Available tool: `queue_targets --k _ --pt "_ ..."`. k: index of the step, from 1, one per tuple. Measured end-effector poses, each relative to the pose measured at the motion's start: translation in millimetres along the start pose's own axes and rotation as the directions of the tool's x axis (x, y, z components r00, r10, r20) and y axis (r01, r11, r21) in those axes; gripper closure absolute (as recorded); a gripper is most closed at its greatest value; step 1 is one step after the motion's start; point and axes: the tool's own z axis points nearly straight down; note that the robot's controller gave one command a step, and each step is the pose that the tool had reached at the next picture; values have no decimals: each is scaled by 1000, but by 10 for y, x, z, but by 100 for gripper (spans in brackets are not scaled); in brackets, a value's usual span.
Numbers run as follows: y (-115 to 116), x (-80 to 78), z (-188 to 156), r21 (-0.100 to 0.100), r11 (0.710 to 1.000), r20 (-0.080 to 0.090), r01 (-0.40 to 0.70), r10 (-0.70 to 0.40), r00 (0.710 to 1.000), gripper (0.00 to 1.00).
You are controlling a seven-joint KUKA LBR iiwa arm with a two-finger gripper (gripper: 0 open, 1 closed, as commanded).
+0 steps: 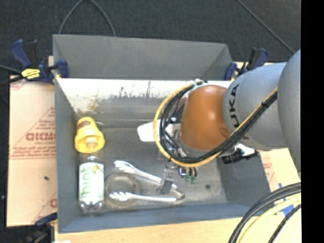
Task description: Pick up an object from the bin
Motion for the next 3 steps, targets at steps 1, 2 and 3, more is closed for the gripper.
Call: queue_targets --k 1,2,3 --pt "292 -225 397 3 955 -10 -298 298 955 0" --pt "600 -144 691 0 995 1 -101 101 995 0" --pt "229 -252 669 0 871 -6 -491 491 871 100"
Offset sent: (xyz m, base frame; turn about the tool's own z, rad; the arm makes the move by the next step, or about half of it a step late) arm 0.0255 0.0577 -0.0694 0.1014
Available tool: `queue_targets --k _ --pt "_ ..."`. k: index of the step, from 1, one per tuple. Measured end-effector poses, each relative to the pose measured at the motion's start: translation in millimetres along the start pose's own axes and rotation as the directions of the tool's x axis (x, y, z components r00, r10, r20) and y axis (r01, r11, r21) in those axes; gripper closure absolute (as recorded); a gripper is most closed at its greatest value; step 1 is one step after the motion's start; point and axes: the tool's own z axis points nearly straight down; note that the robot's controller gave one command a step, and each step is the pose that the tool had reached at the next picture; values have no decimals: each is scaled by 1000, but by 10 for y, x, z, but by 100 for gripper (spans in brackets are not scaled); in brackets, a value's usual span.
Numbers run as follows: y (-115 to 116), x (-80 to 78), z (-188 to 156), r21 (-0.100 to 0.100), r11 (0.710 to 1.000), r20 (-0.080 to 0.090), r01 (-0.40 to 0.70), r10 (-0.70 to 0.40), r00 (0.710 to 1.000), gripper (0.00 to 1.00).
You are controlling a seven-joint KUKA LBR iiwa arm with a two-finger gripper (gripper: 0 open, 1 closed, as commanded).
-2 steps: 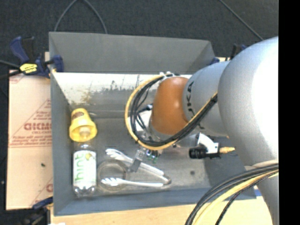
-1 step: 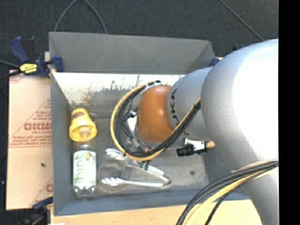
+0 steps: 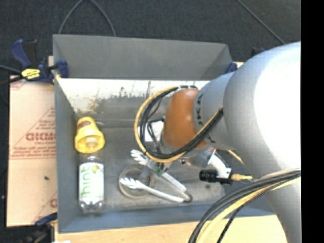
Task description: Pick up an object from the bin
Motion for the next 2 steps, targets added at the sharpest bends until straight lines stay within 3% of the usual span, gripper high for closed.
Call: queue_targets --k 1,2 --pt "0 0 -3 0 1000 0 1 -1 1000 100" --pt "-25 8 -322 7 1000 -5 4 -4 1000 100"
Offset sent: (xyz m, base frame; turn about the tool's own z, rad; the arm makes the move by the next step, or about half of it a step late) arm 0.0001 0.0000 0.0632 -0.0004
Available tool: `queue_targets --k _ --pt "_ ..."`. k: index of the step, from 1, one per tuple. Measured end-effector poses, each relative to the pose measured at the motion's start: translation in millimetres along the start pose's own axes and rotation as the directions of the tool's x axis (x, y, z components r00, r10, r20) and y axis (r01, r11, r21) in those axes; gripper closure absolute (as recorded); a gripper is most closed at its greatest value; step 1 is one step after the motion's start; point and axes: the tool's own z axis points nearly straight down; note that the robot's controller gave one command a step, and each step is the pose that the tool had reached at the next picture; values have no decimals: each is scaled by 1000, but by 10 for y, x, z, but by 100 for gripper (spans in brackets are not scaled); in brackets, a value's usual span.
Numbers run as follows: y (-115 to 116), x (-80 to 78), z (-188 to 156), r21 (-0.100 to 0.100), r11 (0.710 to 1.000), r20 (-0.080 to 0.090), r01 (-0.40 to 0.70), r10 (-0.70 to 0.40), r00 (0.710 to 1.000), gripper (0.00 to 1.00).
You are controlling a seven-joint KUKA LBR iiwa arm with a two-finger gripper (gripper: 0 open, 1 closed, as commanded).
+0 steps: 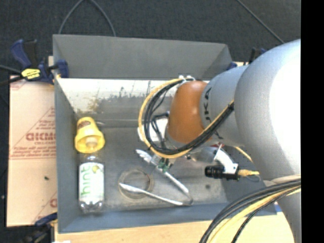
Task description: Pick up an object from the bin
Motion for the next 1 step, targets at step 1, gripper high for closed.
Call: queue_targets --k 1 --pt "2 -8 -241 -2 1000 3 4 -4 1000 100"
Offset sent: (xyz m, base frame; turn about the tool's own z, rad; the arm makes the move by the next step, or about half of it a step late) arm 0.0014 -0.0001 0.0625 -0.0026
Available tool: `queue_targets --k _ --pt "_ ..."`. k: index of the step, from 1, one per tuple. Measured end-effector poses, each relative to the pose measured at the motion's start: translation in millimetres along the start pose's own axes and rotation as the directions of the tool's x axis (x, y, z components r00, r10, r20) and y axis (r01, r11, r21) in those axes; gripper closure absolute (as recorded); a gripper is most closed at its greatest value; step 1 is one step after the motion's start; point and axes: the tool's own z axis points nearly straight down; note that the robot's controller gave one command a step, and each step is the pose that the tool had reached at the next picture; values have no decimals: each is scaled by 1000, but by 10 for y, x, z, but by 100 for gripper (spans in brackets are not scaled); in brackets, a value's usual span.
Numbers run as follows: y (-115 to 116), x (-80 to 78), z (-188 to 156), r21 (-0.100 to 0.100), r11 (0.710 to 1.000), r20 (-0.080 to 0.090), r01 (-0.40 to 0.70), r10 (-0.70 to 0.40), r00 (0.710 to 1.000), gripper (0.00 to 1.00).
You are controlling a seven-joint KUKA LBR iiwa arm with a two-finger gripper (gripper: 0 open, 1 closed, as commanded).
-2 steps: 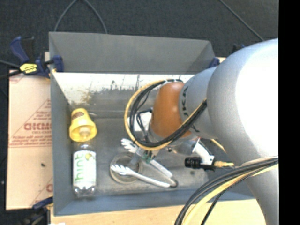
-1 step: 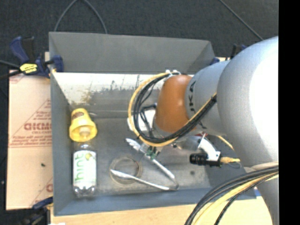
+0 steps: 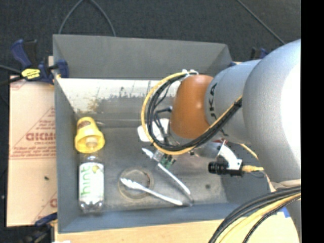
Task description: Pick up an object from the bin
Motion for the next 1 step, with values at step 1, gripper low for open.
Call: queue_targets --k 1 --pt "-4 -5 -277 0 1000 1 4 -4 1000 100"
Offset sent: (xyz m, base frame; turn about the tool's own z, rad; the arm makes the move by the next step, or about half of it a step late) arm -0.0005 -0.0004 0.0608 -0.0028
